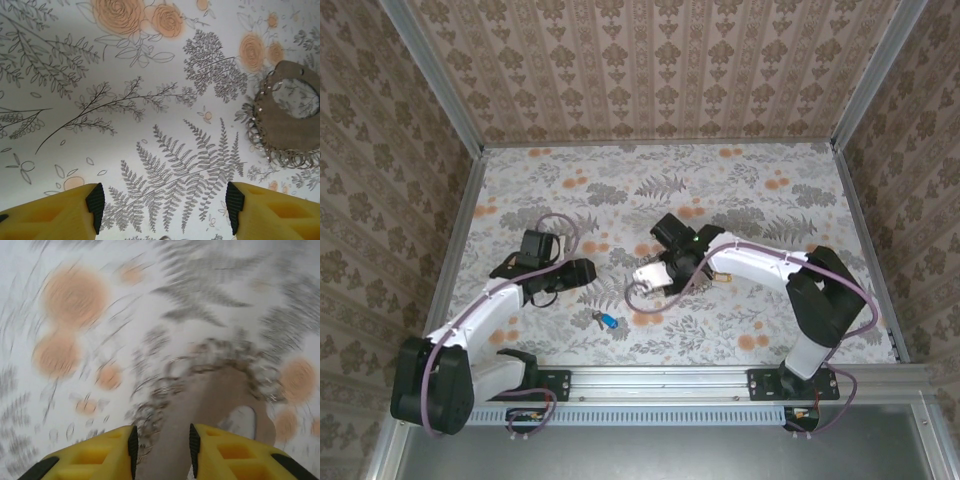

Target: Put the keys on the keyring

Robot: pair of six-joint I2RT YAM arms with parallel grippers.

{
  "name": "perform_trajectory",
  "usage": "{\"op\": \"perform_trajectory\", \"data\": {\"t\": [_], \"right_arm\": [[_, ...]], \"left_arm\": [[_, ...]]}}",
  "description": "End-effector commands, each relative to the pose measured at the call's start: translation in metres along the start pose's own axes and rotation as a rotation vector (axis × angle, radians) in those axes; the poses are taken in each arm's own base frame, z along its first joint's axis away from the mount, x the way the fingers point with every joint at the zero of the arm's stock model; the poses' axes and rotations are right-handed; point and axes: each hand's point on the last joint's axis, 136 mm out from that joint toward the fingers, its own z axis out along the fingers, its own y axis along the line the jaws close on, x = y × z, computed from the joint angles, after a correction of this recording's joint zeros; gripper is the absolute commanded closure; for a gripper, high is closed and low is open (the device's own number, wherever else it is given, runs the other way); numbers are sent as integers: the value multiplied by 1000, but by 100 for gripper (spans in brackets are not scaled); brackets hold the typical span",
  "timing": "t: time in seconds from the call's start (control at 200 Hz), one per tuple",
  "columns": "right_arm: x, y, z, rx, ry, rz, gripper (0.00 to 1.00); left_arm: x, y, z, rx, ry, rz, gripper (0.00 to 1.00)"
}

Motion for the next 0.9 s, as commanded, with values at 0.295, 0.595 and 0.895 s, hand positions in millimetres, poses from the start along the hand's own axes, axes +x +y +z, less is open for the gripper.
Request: {"op": "perform_trajectory", "data": {"t": [0.295,0.595,0.895], "right_arm": [[-1,3,-40,40,-140,1815,68],[24,26,-7,1,17,2061,72],[28,22,23,-81,40,2100,76]], "left_arm": [[-13,-13,3,51,-28,7,34],[-16,-23,11,58,51,23,37],[-12,-33,20,49,64,62,37]]}}
